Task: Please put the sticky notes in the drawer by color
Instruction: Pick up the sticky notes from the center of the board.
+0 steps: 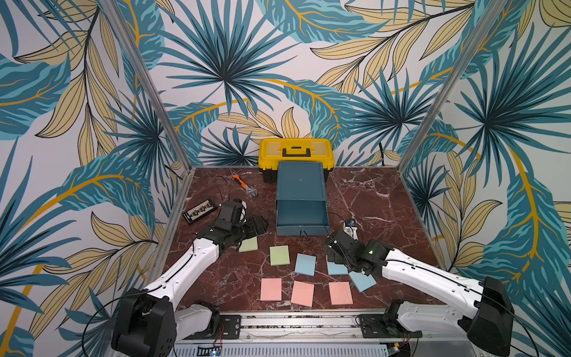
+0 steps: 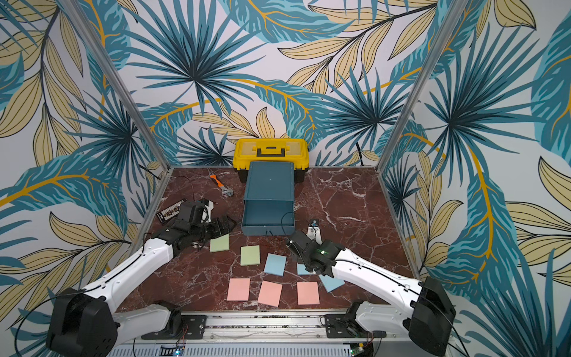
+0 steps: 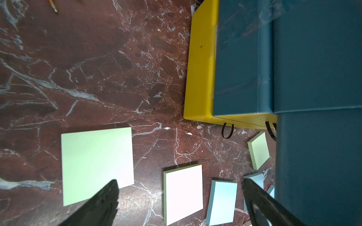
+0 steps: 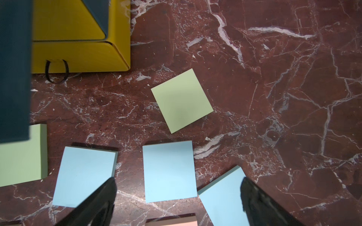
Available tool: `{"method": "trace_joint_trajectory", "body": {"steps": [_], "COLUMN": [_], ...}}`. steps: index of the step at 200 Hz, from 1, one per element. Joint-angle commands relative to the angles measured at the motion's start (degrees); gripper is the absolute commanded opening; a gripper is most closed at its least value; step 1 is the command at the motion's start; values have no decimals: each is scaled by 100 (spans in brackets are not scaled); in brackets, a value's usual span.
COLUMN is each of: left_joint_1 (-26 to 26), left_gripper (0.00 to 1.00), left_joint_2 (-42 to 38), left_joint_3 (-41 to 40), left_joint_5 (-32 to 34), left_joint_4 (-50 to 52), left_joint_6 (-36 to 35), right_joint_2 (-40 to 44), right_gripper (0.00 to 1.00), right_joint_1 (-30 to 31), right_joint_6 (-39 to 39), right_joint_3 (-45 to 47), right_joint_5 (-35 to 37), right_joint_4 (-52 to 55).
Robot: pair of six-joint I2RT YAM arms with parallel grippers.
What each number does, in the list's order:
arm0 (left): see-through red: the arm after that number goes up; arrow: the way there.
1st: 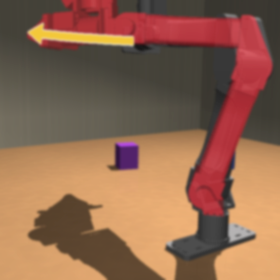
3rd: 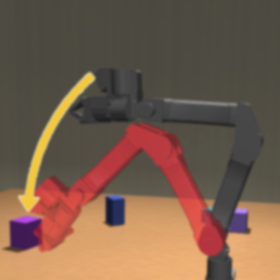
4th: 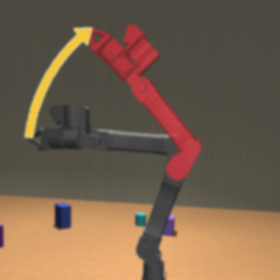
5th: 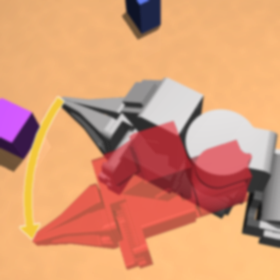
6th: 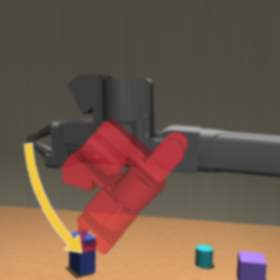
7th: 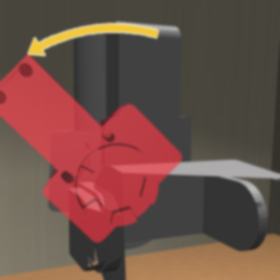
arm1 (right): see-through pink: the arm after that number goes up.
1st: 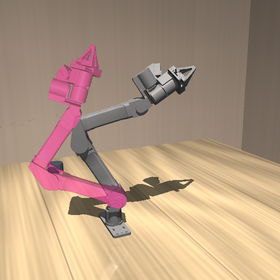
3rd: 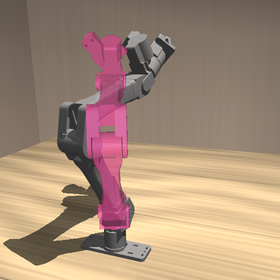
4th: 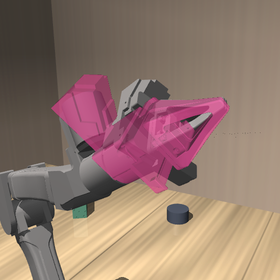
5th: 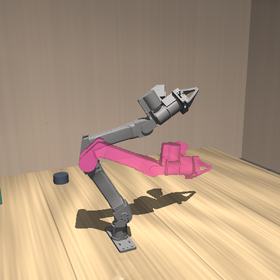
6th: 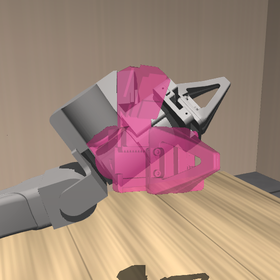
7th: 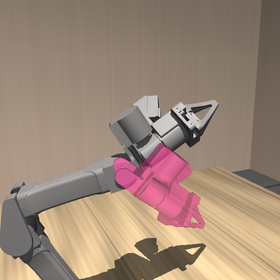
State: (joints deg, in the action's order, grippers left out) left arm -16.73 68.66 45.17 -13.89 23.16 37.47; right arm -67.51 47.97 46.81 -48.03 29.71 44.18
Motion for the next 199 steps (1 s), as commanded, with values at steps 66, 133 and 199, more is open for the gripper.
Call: {"method": "trace_joint_trajectory", "body": {"steps": [66,133,199], "left_joint_1": [131,144,146], "left_gripper": [100,100,100], "left_joint_2": [-194,-174,-138], "left_joint_3": [264,289,422], "left_joint_5": [233,239,312], "left_joint_4": [451,545,695], "left_joint_6": [-175,-148,-155], "right_joint_2": [-817,-1433,-1960], "right_gripper": [99,99,98], "right_joint_1": [-1309,-1527,-1921], "right_joint_6": [-1340,-2020,-2437], "right_joint_3": [247,-35,-98], "right_joint_5": [-1598,-1493,-2006], "right_joint_4": [-1021,-999,-1381]}}
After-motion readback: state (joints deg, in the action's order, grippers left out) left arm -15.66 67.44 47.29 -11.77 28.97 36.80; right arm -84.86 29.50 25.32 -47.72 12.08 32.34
